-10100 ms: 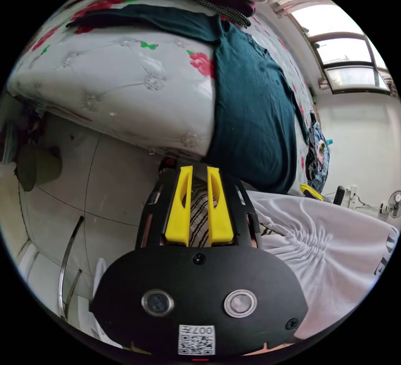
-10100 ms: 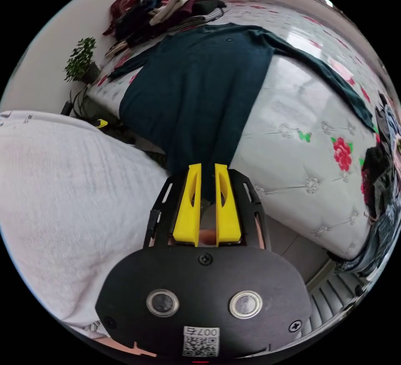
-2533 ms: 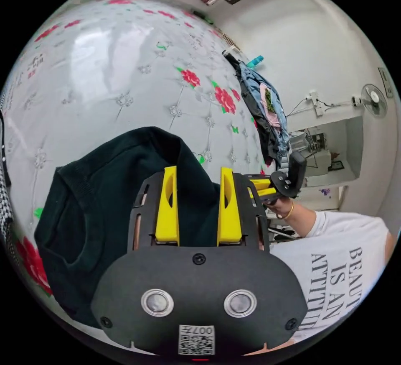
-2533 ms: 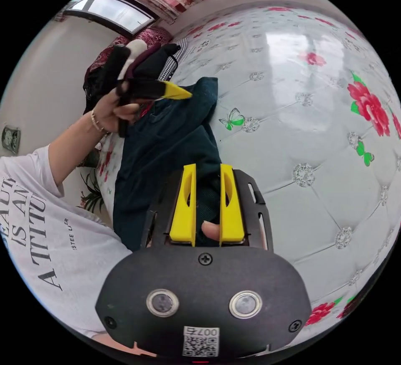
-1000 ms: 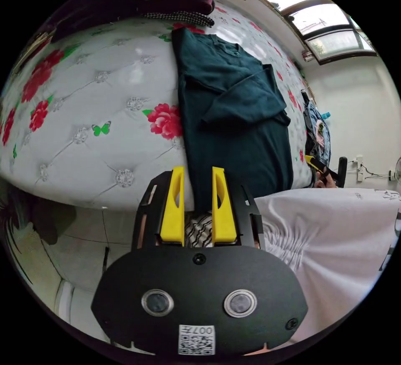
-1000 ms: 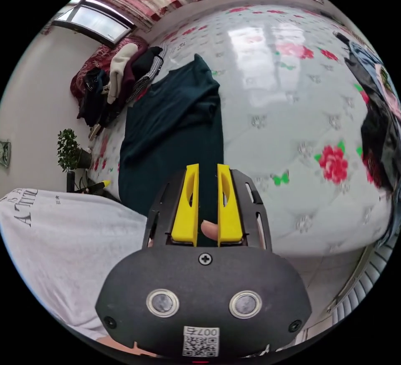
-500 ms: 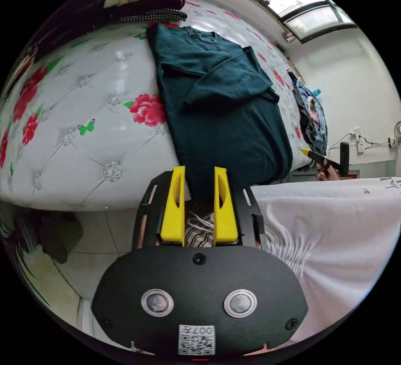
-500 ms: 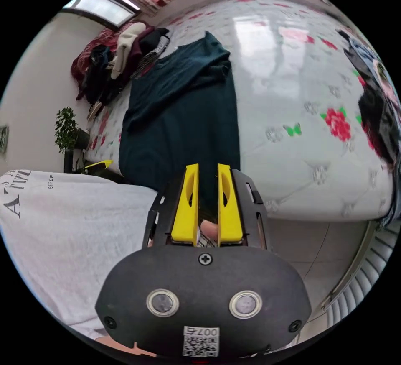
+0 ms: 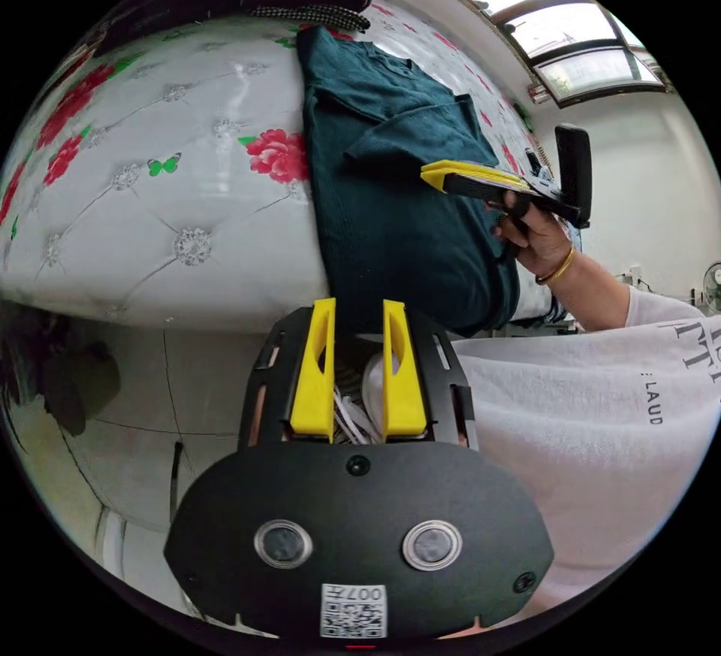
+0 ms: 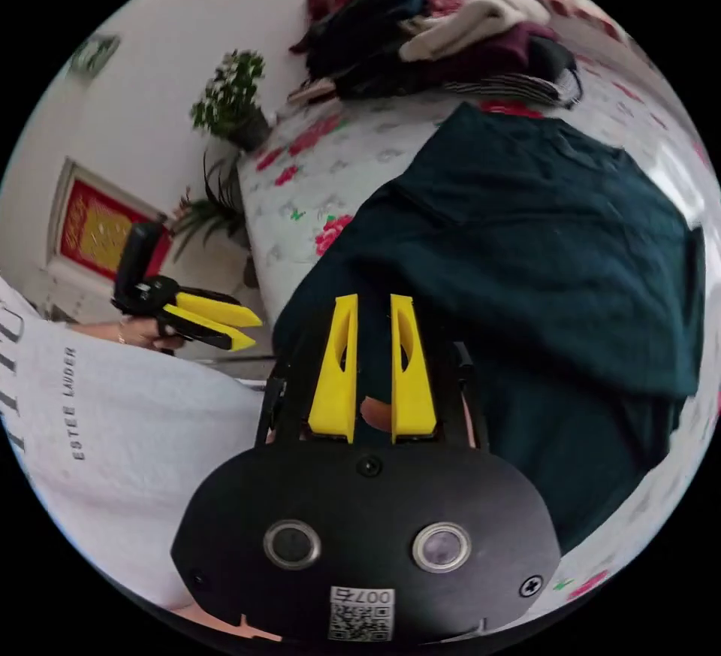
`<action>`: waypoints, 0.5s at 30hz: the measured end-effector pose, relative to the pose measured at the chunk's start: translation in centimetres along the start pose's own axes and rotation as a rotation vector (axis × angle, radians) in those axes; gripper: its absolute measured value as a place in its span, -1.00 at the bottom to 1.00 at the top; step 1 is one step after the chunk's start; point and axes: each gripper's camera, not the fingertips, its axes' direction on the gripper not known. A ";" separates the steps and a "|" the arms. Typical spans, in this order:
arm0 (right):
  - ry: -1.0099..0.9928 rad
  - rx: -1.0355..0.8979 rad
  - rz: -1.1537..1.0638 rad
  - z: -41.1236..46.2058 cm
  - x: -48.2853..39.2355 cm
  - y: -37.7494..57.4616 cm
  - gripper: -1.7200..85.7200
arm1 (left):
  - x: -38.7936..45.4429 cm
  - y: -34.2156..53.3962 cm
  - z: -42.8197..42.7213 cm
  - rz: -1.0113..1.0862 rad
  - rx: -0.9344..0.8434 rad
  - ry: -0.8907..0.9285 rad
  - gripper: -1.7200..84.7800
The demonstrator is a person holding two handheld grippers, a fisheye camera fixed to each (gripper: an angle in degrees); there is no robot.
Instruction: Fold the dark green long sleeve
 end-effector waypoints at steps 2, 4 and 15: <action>0.079 -0.012 -0.062 1.4 -0.4 -1.2 -0.84 | 0.3 0.7 -0.9 -0.027 0.002 -0.003 -0.73; 0.112 -0.090 -0.108 3.7 -0.2 -2.5 -0.84 | 0.5 1.3 -1.7 -0.056 0.005 0.000 -0.73; 0.121 -0.124 -0.172 6.7 0.2 -4.6 -0.87 | 6.8 2.2 -5.5 -0.106 0.012 0.049 -0.73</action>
